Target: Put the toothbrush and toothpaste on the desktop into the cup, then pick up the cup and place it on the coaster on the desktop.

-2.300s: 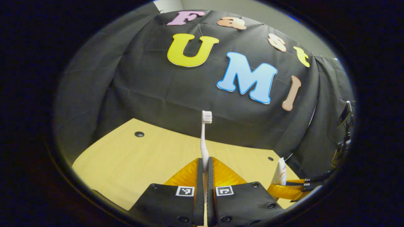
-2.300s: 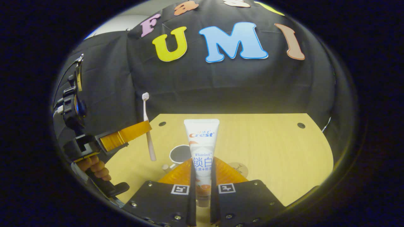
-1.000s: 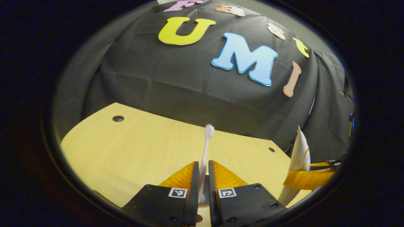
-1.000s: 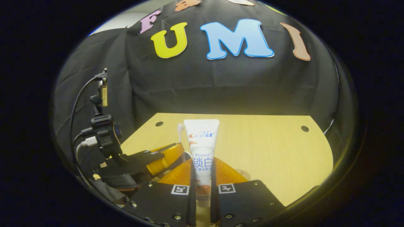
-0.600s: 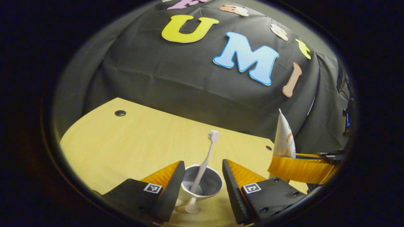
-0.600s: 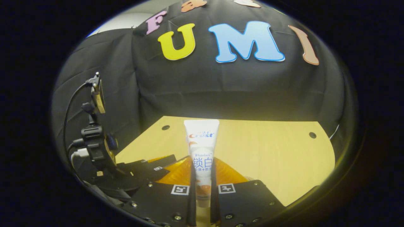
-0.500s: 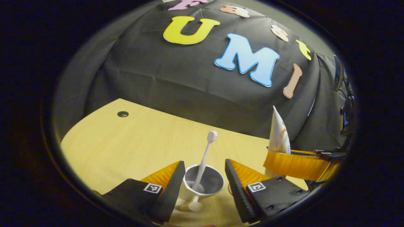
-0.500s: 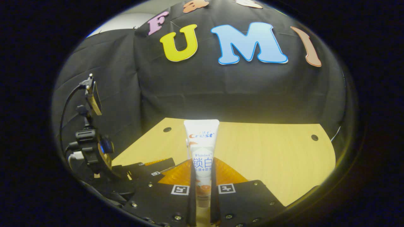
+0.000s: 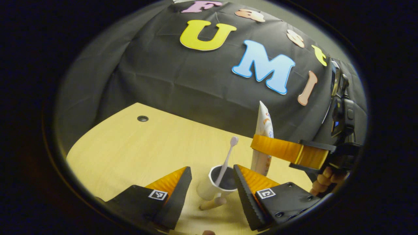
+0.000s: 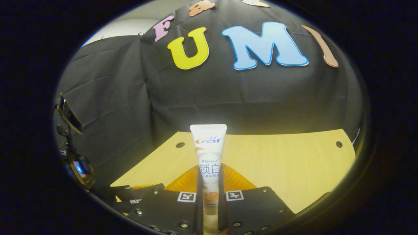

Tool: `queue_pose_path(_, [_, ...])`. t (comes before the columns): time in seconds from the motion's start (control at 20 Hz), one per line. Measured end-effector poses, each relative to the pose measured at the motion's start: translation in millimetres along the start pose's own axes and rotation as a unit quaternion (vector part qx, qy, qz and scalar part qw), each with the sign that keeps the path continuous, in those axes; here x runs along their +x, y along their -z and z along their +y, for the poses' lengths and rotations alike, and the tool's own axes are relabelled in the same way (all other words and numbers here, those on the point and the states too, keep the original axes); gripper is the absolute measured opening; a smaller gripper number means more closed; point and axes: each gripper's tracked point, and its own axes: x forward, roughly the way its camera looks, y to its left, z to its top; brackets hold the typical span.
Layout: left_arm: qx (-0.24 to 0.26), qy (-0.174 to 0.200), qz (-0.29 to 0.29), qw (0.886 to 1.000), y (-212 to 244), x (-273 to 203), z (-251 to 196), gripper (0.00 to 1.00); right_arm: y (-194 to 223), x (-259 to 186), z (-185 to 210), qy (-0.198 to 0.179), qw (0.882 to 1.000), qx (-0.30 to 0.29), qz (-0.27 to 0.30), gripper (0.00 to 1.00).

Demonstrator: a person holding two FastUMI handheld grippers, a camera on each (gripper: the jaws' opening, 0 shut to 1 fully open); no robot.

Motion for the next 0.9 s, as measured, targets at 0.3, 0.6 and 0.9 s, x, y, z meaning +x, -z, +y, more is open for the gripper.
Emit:
queue_pose_path(0.3, [-0.019, -0.021, 0.002, 1.0, 6.1, -22.9, 30.3, 0.84, 10.0, 24.6, 10.8, 0.01, 0.998, -0.058, -0.019, 0.18])
queue_pose_path(0.6, [-0.027, -0.03, 0.01, 0.999, 15.5, -35.9, 49.3, 0.84, 27.6, 34.5, 14.3, 0.023, 0.997, -0.067, -0.016, 0.22])
queue_pose_path(0.9, [-0.025, -0.027, 0.009, 0.999, 16.0, -38.4, 48.0, 0.84, 39.3, 24.8, 17.2, 0.027, 0.997, -0.072, 0.001, 0.34])
